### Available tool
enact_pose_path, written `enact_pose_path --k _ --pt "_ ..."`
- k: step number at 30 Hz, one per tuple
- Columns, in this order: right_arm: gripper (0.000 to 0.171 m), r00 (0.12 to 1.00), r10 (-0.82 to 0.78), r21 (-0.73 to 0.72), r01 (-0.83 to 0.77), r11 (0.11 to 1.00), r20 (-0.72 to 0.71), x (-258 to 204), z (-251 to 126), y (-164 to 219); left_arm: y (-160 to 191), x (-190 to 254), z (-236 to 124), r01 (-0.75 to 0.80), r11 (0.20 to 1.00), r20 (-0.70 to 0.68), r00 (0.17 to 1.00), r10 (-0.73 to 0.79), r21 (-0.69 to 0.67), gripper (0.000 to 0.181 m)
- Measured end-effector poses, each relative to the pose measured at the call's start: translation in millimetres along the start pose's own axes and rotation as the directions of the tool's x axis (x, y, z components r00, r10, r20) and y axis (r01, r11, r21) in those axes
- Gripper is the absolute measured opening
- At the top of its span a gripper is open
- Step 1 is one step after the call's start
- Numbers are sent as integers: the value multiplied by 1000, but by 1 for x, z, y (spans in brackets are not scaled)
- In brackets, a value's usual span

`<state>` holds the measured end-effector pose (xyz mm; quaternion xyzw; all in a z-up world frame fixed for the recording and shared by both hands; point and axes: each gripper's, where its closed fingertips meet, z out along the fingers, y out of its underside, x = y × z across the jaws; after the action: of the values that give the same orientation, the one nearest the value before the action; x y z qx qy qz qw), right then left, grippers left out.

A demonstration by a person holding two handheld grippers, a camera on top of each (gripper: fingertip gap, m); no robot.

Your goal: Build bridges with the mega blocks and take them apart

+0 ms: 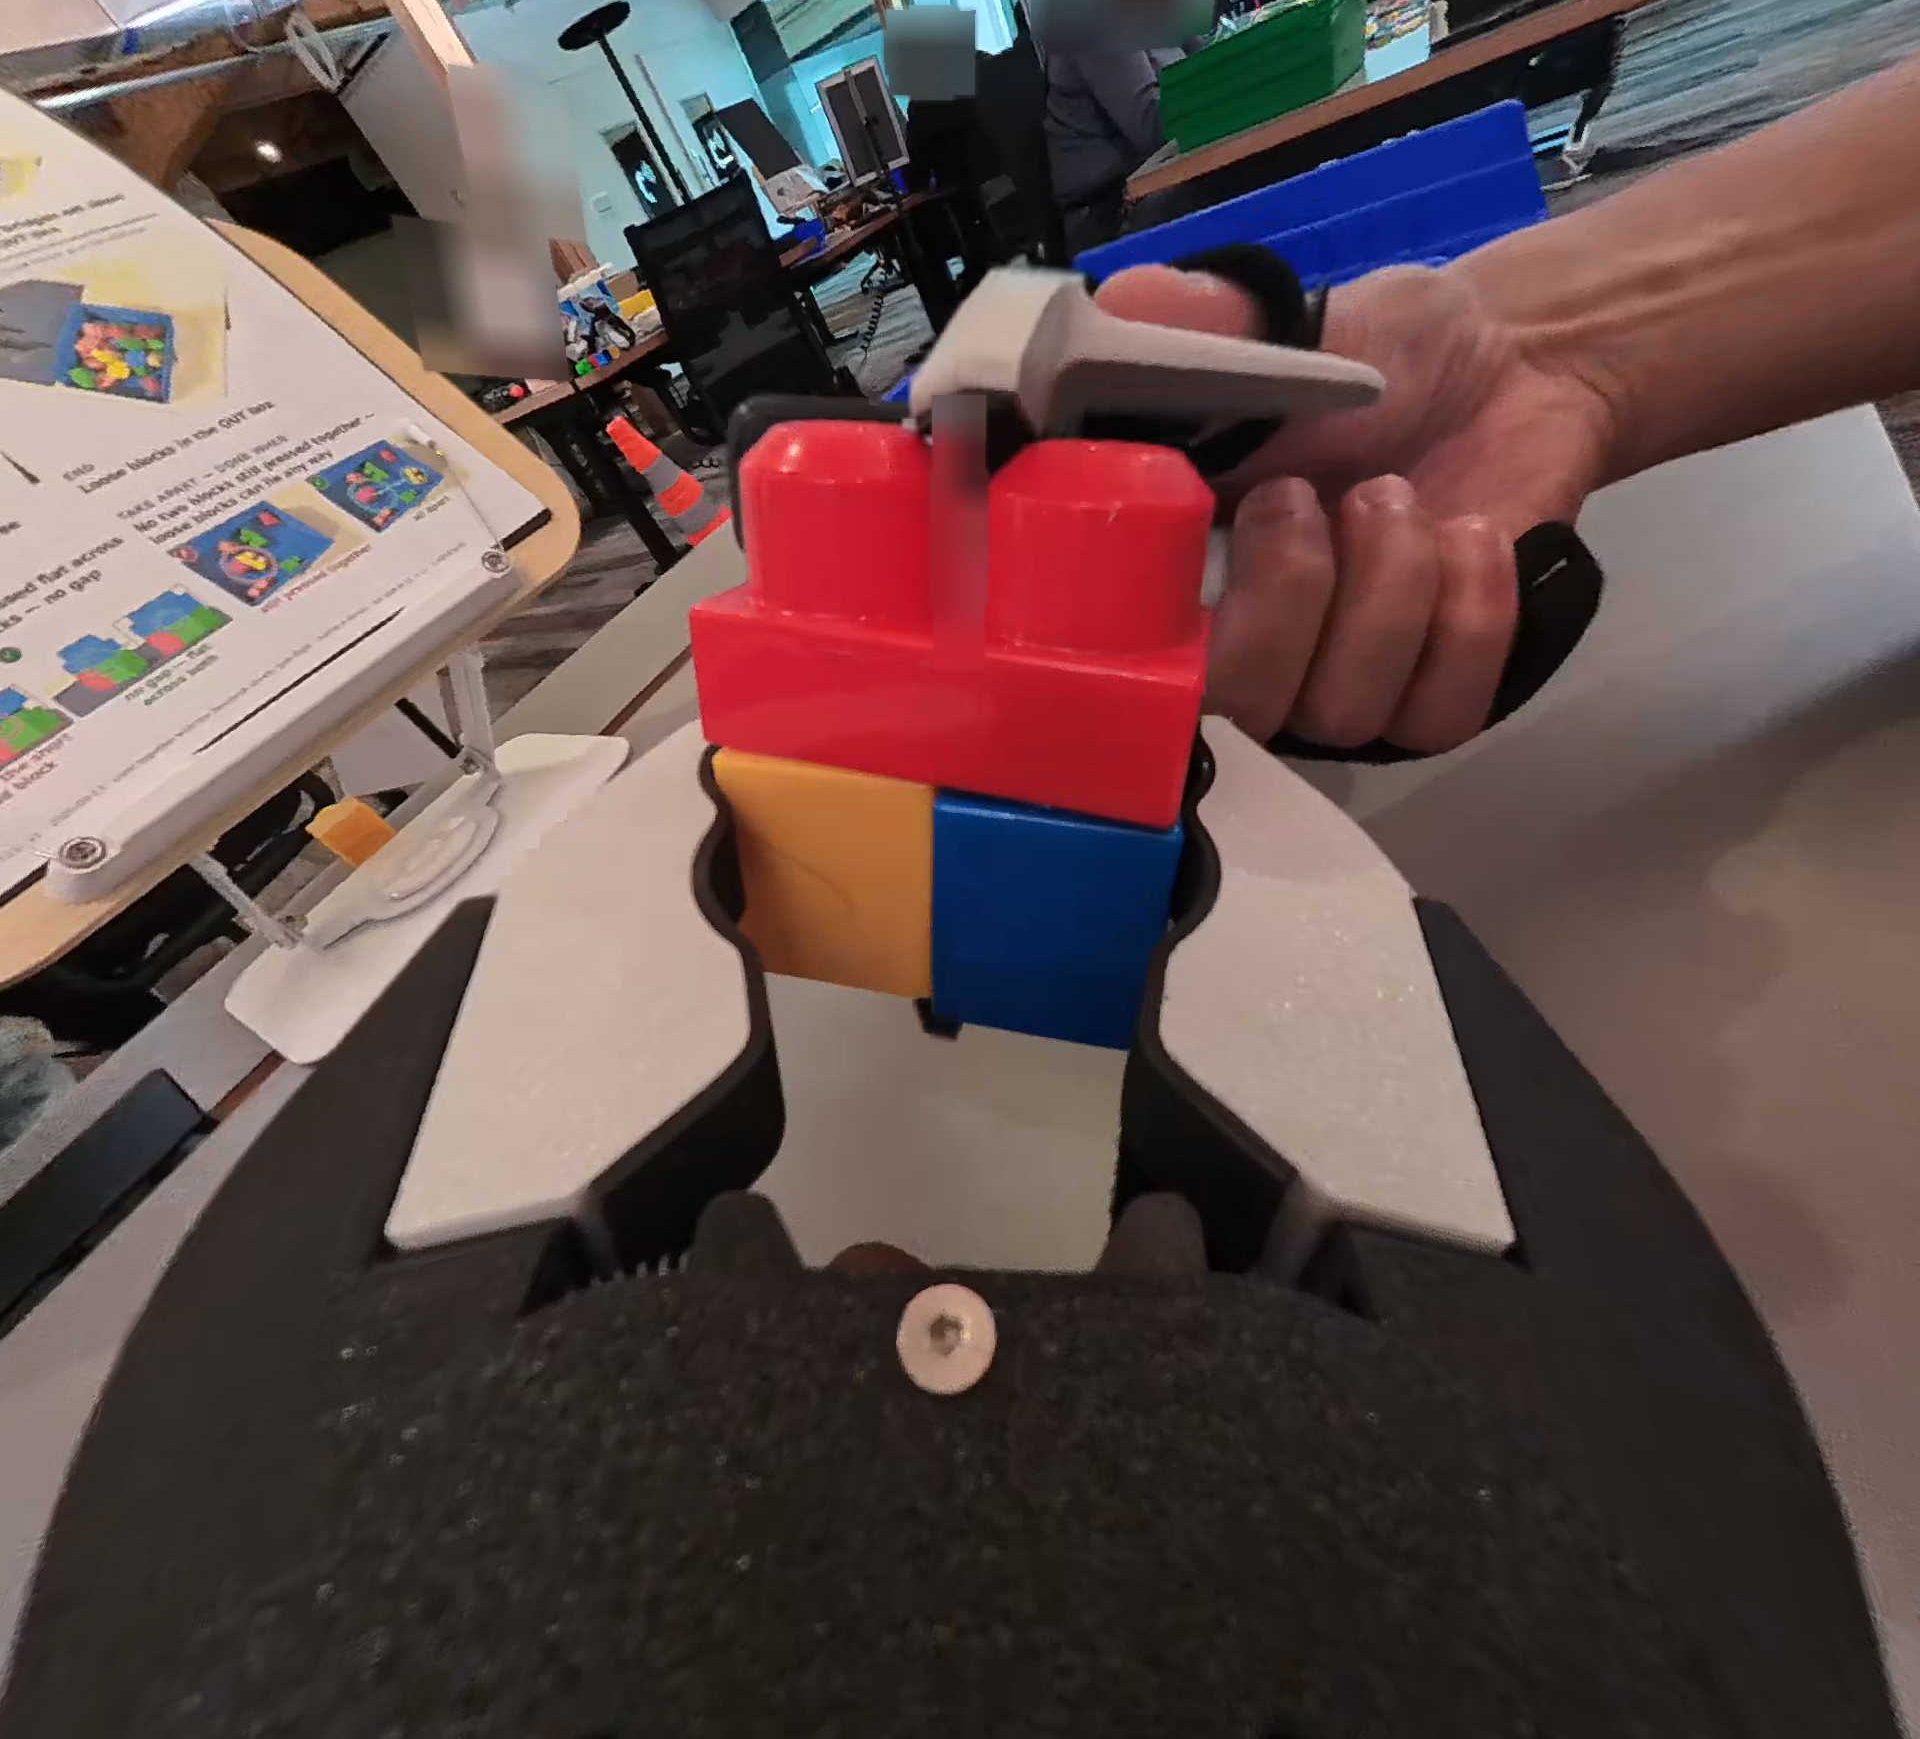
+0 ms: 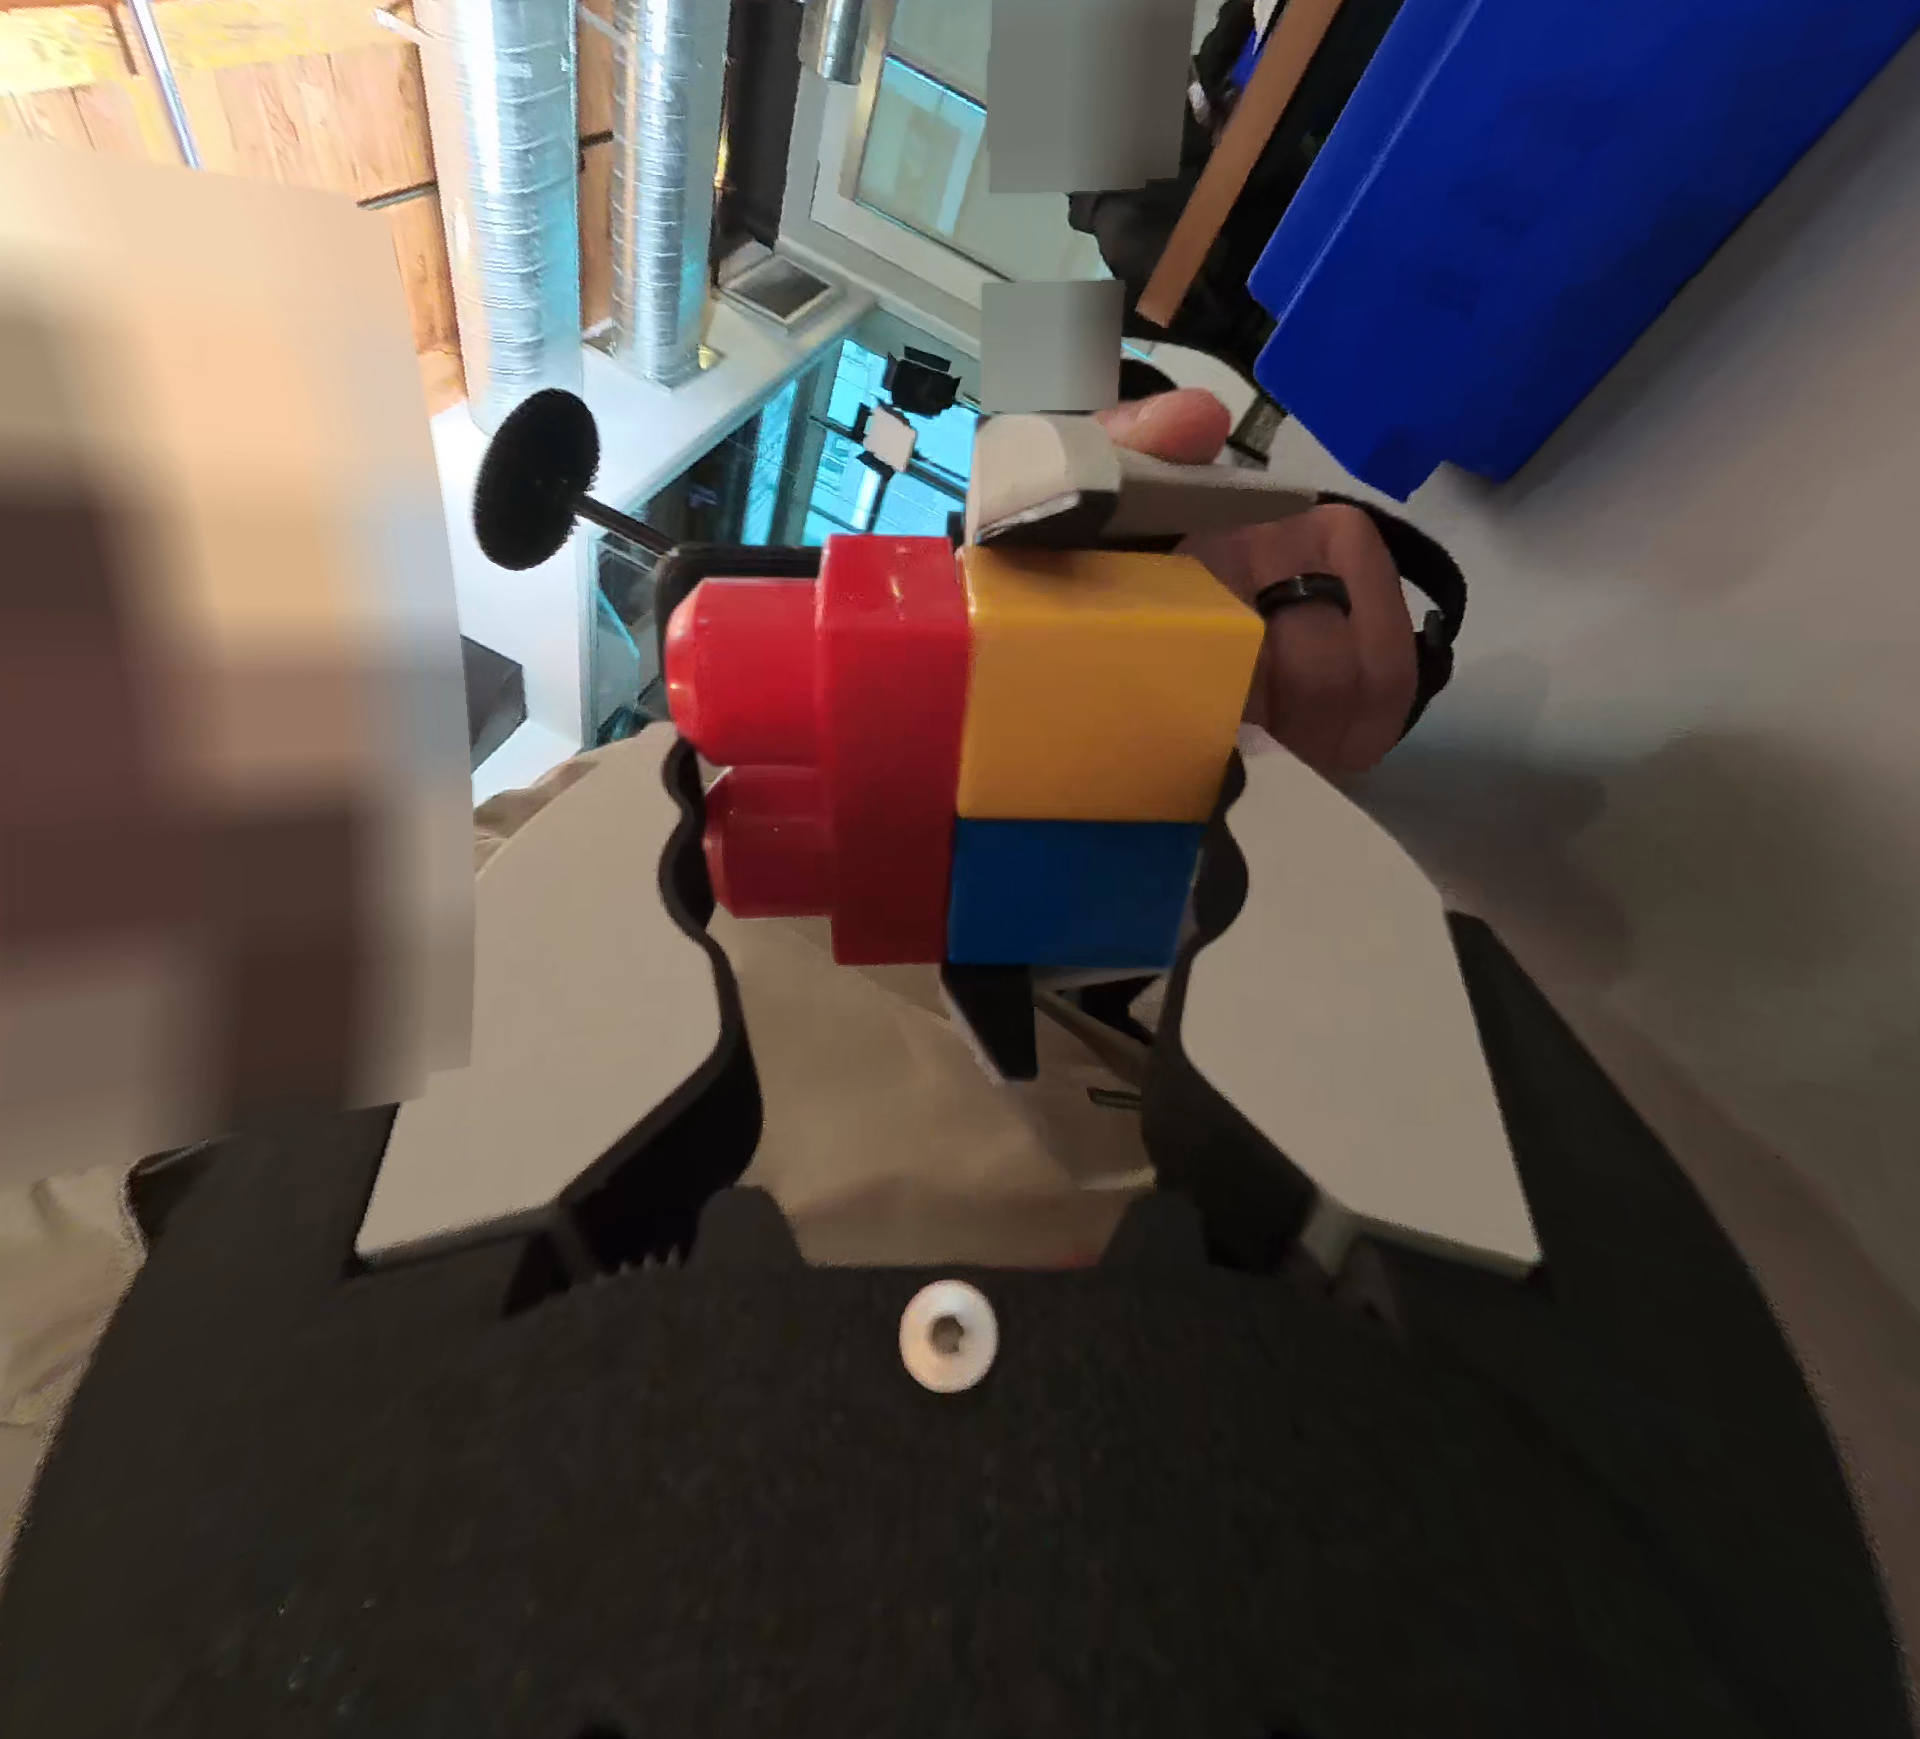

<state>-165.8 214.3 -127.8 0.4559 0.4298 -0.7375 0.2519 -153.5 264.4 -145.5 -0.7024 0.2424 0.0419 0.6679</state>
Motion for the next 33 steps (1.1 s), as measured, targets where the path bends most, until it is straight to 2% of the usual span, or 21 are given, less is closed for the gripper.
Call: enact_pose_path --k 16,24,33 --pt "90 999 31 -8 -30 1000 20 3 3 -4 3 -6 -7 3 1000 11 1000 -3 -2 81" --pt "90 998 51 -43 -50 998 30 1 2 0 20 1 -18 -18 996 -77 997 11 -87 79" --pt "91 998 60 -60 -58 996 22 4 2 3 23 2 -16 -34 993 -75 997 26 -112 75"
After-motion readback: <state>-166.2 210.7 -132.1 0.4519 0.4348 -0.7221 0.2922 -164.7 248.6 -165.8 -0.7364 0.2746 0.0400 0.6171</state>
